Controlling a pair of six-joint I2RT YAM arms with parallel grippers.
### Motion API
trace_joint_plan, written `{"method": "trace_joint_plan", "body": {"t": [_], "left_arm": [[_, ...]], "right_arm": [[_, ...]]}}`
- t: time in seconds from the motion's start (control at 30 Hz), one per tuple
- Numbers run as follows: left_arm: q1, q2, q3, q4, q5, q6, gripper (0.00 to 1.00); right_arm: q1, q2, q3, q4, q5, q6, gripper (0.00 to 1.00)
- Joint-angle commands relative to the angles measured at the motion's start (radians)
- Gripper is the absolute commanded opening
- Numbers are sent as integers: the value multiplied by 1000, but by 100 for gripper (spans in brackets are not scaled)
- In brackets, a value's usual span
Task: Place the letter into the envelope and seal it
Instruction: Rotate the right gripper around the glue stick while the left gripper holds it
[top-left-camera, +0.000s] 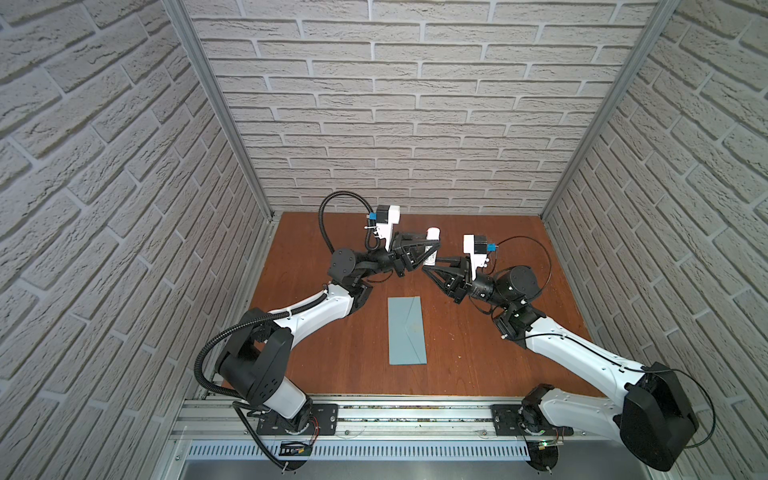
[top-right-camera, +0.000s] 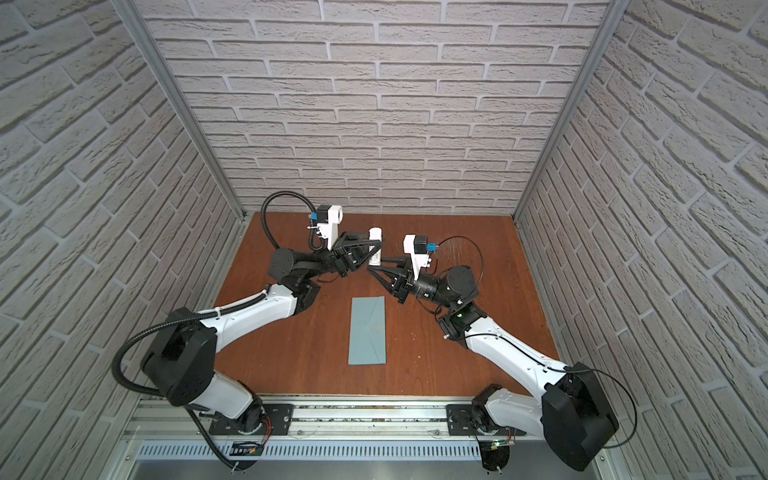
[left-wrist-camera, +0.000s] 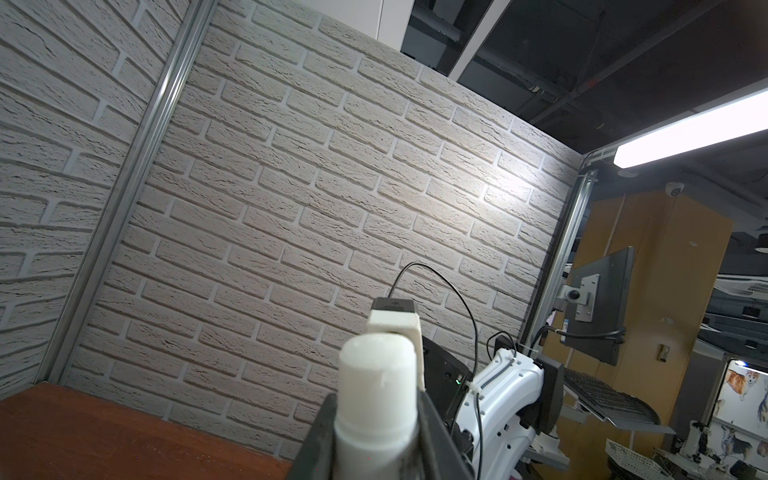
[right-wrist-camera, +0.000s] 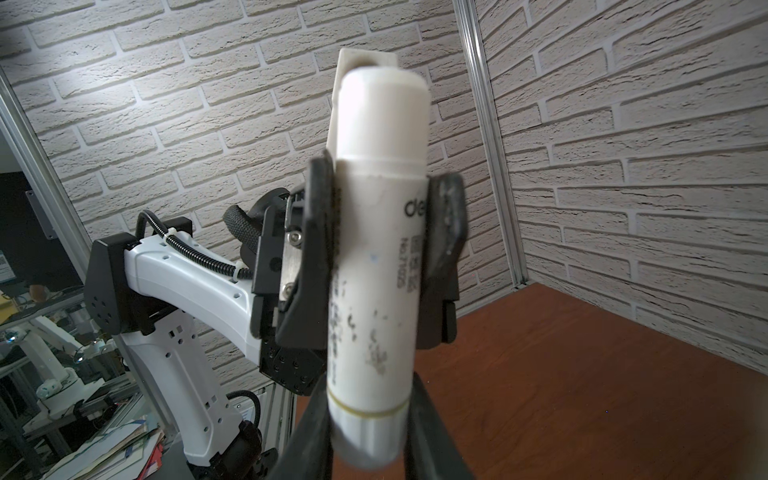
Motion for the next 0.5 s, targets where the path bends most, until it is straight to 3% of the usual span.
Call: {"method": "trace_joint_plan", "body": {"t": [0.0, 0.13, 0.23, 0.3, 0.37, 0.47], "left_arm": [[-8, 10, 18, 28, -13, 41, 0], [-18, -34, -25, -107, -82, 189, 0], [-28, -84, -53, -240, -140, 316, 0], [-37, -113, -66, -311, -183, 391, 0], [-49, -133, -75, -363, -233, 451, 0], [-67, -148, -88, -409, -315, 513, 0]], "right_arm": [[2, 9, 45, 111, -58, 47, 10], [8, -16, 57, 101, -10, 80, 7], [33, -70, 76, -39, 77, 27, 6], [70, -122, 94, -180, 186, -48, 6], [133, -179, 116, -336, 366, -149, 6], [231, -241, 131, -448, 602, -253, 6]]}}
